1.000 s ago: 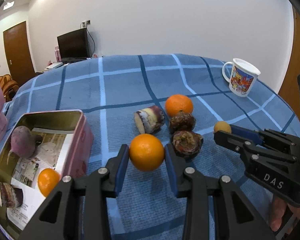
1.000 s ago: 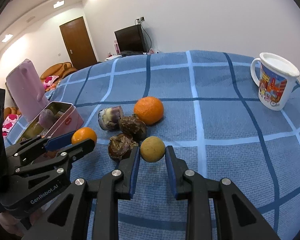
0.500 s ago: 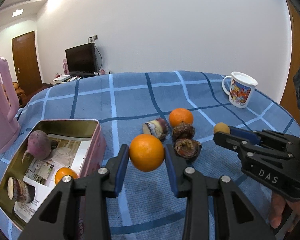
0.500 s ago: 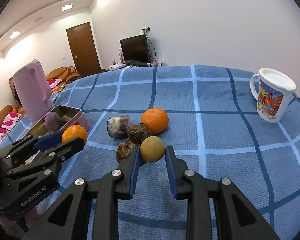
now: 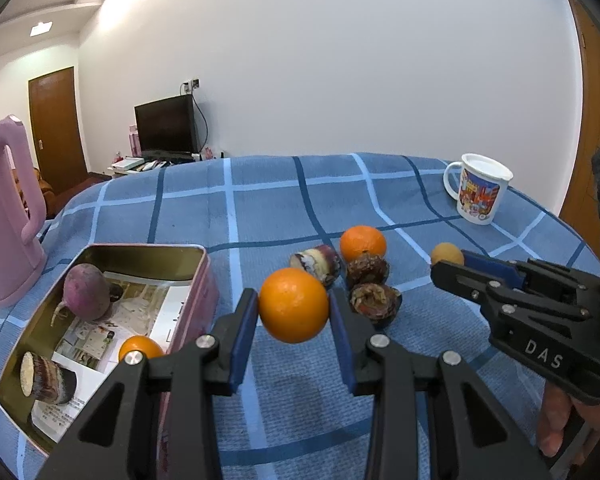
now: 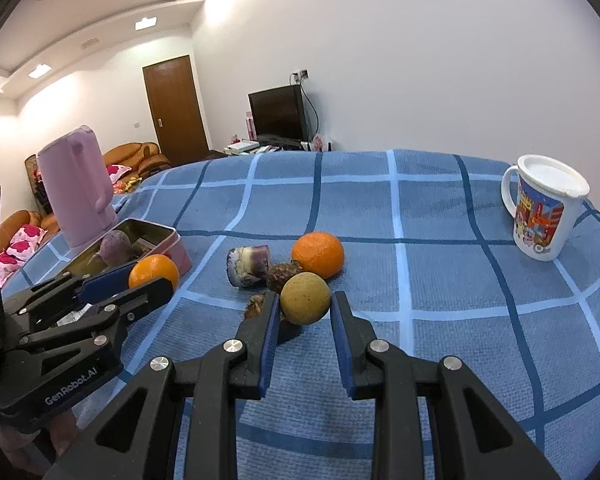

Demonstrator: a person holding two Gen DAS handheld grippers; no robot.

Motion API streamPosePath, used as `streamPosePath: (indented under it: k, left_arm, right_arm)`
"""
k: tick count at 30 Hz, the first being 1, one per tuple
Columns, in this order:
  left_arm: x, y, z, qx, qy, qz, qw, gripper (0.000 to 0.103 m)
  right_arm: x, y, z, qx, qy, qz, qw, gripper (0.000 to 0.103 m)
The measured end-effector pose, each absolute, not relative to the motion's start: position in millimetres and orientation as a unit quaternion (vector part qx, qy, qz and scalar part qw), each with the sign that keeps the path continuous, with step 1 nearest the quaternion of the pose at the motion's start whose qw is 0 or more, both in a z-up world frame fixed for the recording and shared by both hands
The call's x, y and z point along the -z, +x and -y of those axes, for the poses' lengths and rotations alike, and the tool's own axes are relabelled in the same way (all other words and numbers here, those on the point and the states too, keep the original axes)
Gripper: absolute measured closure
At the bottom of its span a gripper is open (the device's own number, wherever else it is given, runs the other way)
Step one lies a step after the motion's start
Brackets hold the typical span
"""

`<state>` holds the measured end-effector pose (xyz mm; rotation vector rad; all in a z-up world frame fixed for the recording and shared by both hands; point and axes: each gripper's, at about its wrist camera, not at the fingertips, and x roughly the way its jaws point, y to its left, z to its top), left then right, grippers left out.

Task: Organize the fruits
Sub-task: 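Lift the orange with the left gripper while the right gripper lifts the yellow fruit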

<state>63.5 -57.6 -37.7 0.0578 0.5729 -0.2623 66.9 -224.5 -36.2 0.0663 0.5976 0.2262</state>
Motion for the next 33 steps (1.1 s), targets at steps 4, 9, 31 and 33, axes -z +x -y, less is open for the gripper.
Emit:
streamPosePath:
  k: [4, 9, 31, 33]
  left_arm:
    - [36, 61, 57, 0.126, 0.029, -0.274, 0.953, 0.065]
    - [35, 58, 57, 0.124, 0.031, -0.266, 0.955, 0.065]
    - [30, 49, 56, 0.122, 0.039, -0.243, 0.962, 0.065]
    - [30, 47, 57, 0.122, 0.040, -0.241, 0.962, 0.065]
  right_arm:
    - [35, 64, 224, -0.112, 0.029, -0.286, 0.951, 0.075]
    - [33, 62, 224, -0.114, 0.028, -0.279, 0.953, 0.075]
    - [24, 45, 218, -0.121, 0.008, -0.231, 0.965, 0.075]
    - [24, 44, 217, -0.121, 0.007, -0.228, 0.966, 0.075]
